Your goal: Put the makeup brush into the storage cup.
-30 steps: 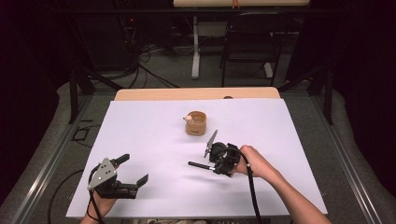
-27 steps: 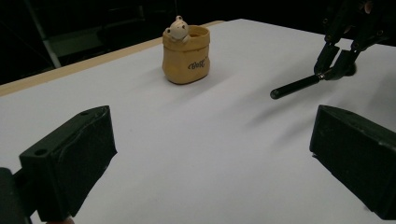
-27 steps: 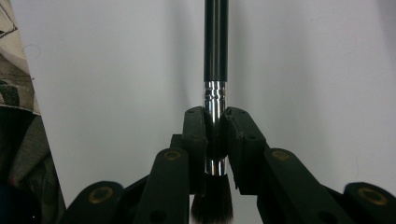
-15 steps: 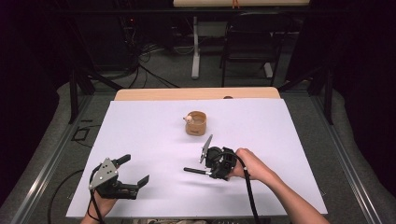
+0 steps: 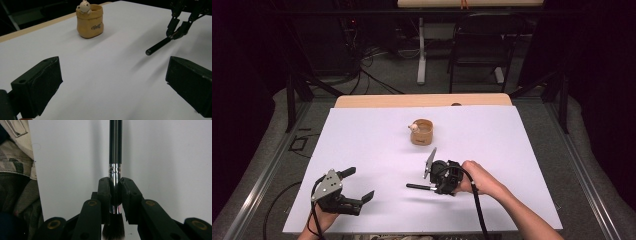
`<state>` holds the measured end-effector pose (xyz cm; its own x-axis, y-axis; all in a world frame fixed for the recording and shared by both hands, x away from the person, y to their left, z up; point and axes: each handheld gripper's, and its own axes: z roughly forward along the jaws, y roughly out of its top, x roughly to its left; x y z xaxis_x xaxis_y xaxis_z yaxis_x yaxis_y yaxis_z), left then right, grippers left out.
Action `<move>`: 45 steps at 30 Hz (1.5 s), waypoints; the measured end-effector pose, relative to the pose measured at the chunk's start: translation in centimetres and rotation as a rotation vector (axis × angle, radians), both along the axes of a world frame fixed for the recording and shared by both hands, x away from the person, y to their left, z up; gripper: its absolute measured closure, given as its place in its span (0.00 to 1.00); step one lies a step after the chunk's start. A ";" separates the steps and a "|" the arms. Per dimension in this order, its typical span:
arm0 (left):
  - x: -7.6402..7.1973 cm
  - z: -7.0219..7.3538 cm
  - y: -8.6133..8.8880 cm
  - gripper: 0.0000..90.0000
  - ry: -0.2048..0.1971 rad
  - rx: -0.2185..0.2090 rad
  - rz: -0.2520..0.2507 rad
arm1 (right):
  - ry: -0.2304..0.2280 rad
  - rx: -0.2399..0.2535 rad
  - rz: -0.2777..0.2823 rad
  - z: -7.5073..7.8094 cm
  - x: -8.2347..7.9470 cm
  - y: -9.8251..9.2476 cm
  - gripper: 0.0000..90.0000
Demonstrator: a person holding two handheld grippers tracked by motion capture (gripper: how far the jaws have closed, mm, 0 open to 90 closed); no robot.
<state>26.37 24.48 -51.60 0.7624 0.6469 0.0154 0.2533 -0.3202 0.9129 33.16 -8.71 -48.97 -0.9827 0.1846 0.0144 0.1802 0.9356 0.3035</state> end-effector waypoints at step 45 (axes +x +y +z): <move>3.1 2.6 -8.1 0.02 0.209 0.497 -0.368 | -0.028 -0.027 0.092 0.1 -1.1 0.4 0.87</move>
<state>29.50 16.38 -48.98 0.9520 0.2973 0.0731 0.2028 -0.7913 0.5768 32.09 -8.26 -48.92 -0.9955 0.0935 -0.0167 0.0851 0.9558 0.2815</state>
